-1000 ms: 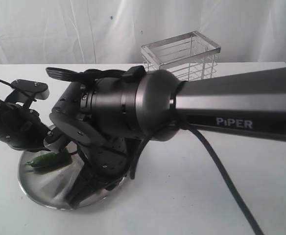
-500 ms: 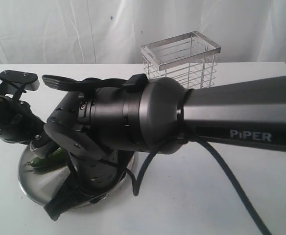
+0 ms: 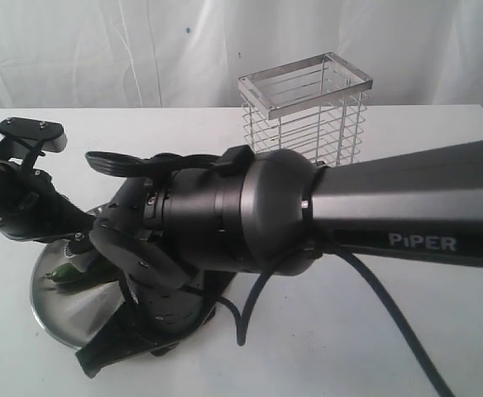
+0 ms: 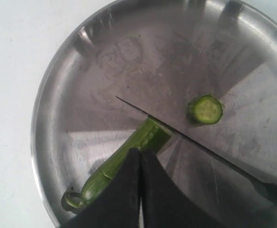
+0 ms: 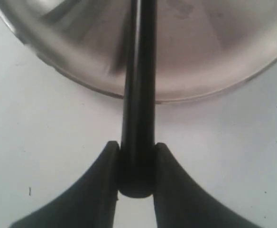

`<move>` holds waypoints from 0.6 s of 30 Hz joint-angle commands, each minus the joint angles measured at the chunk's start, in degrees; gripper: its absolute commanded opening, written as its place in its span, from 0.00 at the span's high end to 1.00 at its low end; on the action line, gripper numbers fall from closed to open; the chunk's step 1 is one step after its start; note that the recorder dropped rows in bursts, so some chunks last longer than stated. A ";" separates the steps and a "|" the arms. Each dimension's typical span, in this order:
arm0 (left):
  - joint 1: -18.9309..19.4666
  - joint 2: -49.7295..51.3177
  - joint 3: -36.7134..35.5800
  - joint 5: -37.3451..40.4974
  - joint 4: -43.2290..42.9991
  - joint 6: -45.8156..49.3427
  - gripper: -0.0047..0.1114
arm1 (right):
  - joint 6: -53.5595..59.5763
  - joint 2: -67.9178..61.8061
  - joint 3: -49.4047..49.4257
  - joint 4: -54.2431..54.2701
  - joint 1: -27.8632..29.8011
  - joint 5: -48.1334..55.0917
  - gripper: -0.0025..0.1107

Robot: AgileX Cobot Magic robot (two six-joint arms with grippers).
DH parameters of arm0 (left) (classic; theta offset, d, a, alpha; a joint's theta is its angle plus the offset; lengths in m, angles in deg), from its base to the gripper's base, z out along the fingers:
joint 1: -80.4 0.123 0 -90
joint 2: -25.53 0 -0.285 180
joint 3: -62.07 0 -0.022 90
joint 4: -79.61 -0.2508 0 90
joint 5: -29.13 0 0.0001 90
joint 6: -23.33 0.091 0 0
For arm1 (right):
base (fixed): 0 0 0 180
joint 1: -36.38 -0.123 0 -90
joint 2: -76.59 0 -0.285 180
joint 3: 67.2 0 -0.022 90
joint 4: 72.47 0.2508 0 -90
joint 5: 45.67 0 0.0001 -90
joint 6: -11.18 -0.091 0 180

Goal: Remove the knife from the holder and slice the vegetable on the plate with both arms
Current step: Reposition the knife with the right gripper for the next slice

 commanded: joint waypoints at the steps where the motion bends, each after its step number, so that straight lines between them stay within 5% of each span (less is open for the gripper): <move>1: 0.11 -0.52 -0.28 0.40 1.10 -0.48 0.96 | -3.85 0.63 0.25 -0.89 -0.80 -2.49 0.98; 18: 0.11 -0.52 -0.28 0.40 1.86 -0.48 0.96 | -22.99 0.63 1.72 -9.81 -6.24 -3.35 0.98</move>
